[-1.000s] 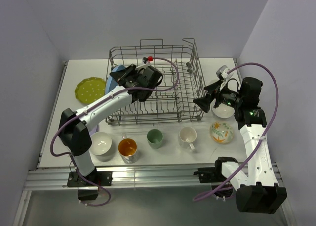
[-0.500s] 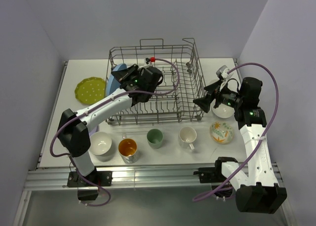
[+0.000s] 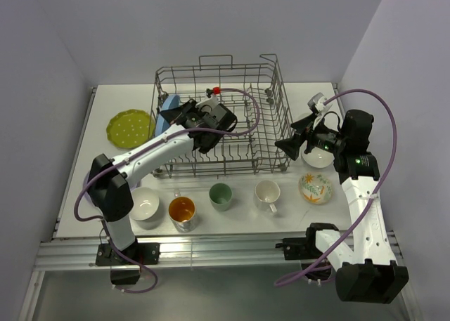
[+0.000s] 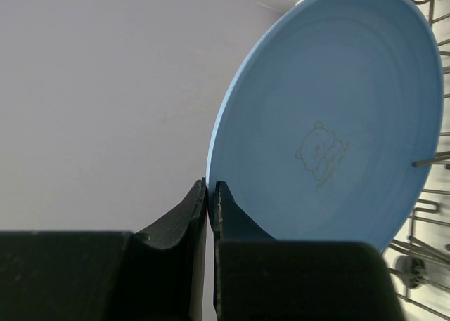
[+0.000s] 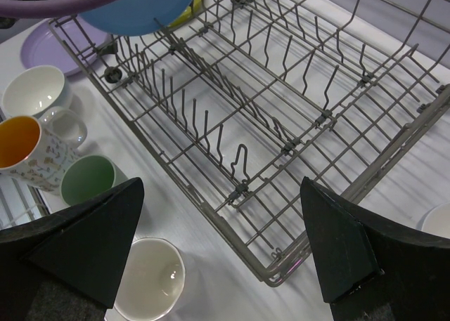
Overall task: Load the mixed dishes into the dish rack
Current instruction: Insert the plate into the dish rack
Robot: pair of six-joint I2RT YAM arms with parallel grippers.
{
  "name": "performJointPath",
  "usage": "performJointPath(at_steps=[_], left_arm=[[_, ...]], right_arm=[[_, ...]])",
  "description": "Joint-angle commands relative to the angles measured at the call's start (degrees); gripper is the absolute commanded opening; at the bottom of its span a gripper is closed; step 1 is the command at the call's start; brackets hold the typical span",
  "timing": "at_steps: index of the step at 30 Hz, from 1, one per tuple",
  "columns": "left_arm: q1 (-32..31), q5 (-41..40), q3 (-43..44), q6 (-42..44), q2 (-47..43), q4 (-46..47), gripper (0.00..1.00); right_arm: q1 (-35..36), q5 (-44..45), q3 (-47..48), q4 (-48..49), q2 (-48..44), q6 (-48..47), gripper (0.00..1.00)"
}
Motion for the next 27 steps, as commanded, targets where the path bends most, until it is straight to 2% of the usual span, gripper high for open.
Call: performJointPath(at_steps=[1, 23, 25, 26, 27], left_arm=[[-0.2, 6.6, 0.6, -9.3, 1.4, -9.0, 0.00], [-0.8, 15.8, -4.9, -21.9, 1.6, -14.1, 0.01], [-0.7, 16.1, -4.7, -22.5, 2.1, -14.3, 0.06], [-0.8, 15.9, -4.6, -23.1, 2.2, -14.6, 0.17], [-0.8, 15.8, -4.5, -23.5, 2.3, -14.8, 0.24]], right_arm=[[-0.3, -0.7, 0.7, 0.4, -1.0, -0.4, 1.00], [-0.3, -0.5, 0.6, 0.5, -1.1, -0.4, 1.00], [-0.3, -0.5, 0.6, 0.5, -1.2, -0.4, 1.00], [-0.3, -0.5, 0.6, 0.5, -1.3, -0.4, 1.00], [-0.4, -0.4, 0.5, 0.5, -1.2, -0.4, 1.00]])
